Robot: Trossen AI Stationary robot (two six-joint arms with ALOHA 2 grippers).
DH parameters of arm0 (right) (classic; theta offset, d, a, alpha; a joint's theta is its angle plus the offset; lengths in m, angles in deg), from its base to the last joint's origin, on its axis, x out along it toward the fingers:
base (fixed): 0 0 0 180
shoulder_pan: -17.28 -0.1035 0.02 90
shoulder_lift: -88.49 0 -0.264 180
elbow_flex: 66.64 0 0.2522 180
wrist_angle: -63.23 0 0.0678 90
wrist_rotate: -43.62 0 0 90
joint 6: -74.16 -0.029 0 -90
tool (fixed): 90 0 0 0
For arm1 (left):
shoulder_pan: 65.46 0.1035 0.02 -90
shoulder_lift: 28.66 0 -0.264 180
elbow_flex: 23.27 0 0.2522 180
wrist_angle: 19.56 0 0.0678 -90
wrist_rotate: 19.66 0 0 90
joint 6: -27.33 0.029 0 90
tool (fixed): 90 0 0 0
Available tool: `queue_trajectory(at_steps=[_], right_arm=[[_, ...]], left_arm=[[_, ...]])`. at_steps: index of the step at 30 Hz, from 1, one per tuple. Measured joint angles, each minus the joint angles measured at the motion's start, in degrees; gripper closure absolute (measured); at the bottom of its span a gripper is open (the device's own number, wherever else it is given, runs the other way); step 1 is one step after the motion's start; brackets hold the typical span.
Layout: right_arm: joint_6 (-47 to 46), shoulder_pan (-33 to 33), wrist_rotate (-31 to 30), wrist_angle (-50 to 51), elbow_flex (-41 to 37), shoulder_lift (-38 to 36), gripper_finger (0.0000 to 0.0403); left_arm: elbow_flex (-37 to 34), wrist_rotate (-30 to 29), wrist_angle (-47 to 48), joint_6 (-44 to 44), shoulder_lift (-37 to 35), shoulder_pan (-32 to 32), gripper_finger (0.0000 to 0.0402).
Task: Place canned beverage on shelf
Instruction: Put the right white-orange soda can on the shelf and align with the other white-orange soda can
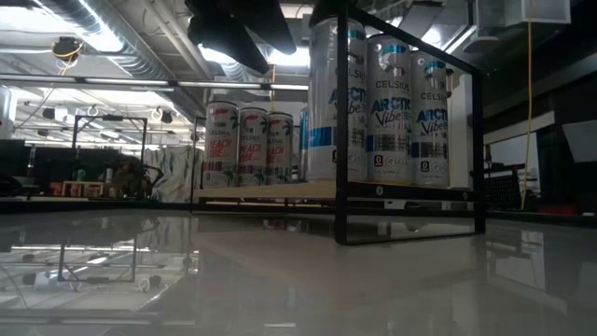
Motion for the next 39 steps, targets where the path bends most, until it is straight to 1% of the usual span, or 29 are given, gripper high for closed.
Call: queue_trajectory(at_steps=[4,15,17,20,25,28,31,35,39], right_arm=[[-0.9,0.0,0.0,4.9,3.6,0.0,0.0100],[-10.7,-0.1,0.0,22.7,16.7,-0.8,0.0100],[-12.1,-0.5,-1.1,25.6,17.0,-2.4,0.0100],[-16.0,-2.2,-6.5,28.8,16.1,-5.6,0.0100],[-28.1,-9.0,-16.1,30.6,10.9,-13.0,0.0100],[-39.0,-14.3,-20.0,30.7,5.2,-18.7,0.0100],[-52.0,-19.9,-24.0,30.7,-2.0,-23.8,0.0100],[-69.2,-26.2,-24.9,30.4,-11.1,-28.6,0.0100],[-83.1,-29.8,-22.6,30.9,-17.6,-30.6,0.0100]], left_arm=[[0.0,0.0,0.0,0.0,0.0,0.0,0.0076],[0.0,0.0,0.1,0.2,0.0,0.0,0.0076],[0.0,0.0,0.2,0.2,0.0,0.0,0.0076],[0.0,0.0,0.4,0.2,0.0,0.0,0.0076],[0.0,0.0,0.4,0.2,0.0,0.0,0.0076],[0.0,0.0,0.4,0.2,0.0,0.0,0.0076],[0.0,0.1,0.4,0.2,0.0,0.0,0.0076],[0.0,0.2,0.4,0.2,0.0,0.0,0.0076],[0.0,0.2,0.3,0.1,0.0,0.0,0.0076]])
